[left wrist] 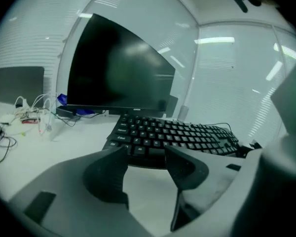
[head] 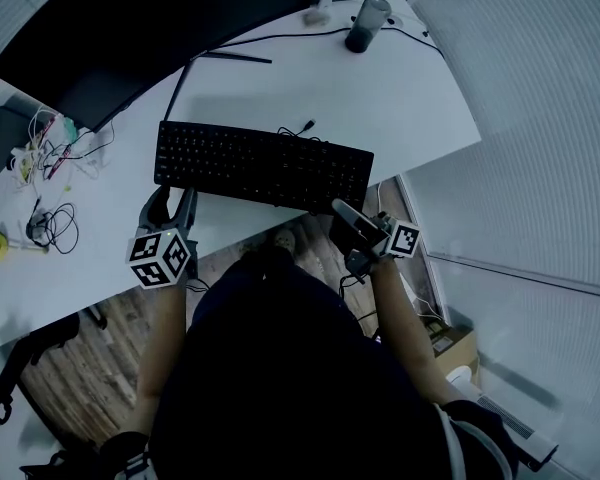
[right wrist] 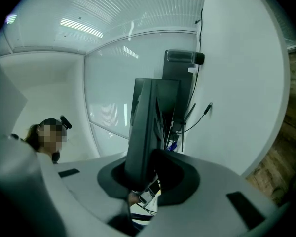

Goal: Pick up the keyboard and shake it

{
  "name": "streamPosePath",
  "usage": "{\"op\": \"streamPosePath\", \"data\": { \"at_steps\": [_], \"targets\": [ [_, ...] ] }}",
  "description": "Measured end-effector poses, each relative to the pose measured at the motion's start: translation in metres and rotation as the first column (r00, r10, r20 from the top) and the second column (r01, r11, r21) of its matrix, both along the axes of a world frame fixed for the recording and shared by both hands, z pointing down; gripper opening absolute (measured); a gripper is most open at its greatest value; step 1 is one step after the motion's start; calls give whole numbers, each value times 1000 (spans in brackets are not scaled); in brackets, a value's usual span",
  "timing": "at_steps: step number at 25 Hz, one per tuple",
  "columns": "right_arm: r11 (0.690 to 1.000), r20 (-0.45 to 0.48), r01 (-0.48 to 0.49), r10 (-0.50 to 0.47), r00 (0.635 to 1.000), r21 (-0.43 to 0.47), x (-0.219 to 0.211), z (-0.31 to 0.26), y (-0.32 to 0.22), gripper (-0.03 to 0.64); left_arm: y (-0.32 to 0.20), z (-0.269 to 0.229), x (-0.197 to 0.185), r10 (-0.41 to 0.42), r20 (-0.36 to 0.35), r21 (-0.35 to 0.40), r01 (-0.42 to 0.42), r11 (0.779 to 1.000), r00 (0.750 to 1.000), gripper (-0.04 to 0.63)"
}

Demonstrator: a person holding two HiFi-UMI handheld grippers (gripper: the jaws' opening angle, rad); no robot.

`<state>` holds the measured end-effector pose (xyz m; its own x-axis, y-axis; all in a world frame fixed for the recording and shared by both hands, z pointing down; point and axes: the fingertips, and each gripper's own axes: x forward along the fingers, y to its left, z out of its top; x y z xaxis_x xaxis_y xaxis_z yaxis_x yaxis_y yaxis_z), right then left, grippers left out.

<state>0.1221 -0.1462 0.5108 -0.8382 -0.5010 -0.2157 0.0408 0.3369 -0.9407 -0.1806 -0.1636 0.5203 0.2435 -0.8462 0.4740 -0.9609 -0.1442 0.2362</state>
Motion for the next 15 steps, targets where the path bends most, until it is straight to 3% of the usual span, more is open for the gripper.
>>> {"op": "streamPosePath", "data": {
  "at_steps": [4, 6, 8, 11, 13, 15],
  "targets": [
    [999, 28, -11, 10, 1000, 36, 7, -12, -1, 89, -7, 0, -37, -128, -68, 9, 129, 992, 989, 283],
    [998, 53, -13, 10, 999, 57, 17, -21, 1, 89, -11, -7, -38, -115, -125, 31, 120, 992, 985, 302],
    [997, 75, -13, 7, 997, 78, 21, -22, 2, 92, -17, -9, -35, -35, -226, 61, 50, 997, 973, 327],
    [994, 93, -10, 1, 996, 107, 22, -22, 0, 92, -22, -12, -26, 140, -372, 114, -104, 988, 918, 327],
    [992, 87, 2, -13, 996, 129, 25, -28, -1, 92, -20, -16, -15, 237, -392, 135, -199, 971, 889, 327],
    [988, 75, 23, -34, 997, 149, 26, -31, -1, 92, -20, -20, -7, 284, -389, 146, -245, 958, 876, 327]
  ]
}}
